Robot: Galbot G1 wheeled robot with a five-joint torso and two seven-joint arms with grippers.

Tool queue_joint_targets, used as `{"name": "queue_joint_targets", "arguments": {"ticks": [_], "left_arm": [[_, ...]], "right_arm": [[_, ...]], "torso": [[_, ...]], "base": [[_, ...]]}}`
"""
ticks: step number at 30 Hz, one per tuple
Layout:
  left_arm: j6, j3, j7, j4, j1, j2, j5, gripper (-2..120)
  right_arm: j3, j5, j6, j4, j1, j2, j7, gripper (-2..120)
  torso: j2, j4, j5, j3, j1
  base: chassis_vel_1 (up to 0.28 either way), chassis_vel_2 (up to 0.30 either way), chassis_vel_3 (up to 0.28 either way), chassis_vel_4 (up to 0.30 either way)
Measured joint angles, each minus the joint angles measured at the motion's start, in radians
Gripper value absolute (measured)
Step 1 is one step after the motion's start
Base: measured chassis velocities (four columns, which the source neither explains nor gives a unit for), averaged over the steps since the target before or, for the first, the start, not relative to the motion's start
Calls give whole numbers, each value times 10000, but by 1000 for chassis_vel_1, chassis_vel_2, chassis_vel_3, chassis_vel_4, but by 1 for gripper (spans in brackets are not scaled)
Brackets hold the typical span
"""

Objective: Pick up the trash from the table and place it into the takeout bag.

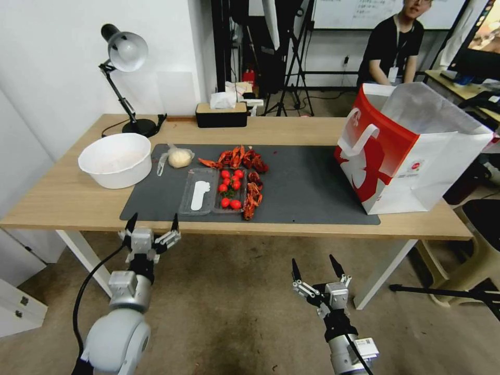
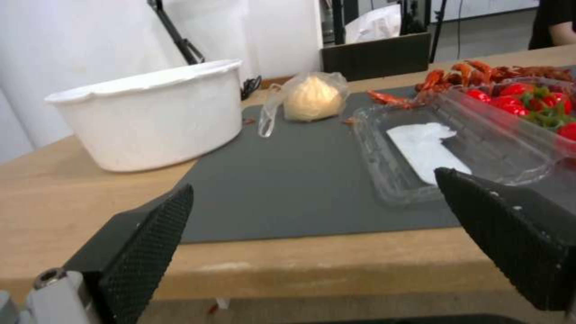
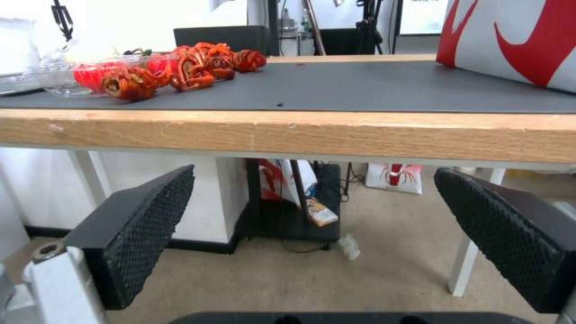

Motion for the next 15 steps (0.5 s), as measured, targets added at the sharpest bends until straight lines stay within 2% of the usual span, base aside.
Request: {"name": "queue_joint_targets", "arguments": {"ticks": [7, 15], "left_arm": [[-220, -137, 103, 349, 167, -225, 115, 100], [-164, -166, 154, 353, 66, -205, -11, 100]], "right_arm": [[57, 16, 77, -40, 56, -65, -23, 100], [51, 28, 86, -162, 137, -92, -20, 100]], "torso": [[-1, -1, -1, 1, 0], [-1, 1, 0, 1, 2]], "base": [[0, 0, 0, 0], [0, 0, 0, 0]]}}
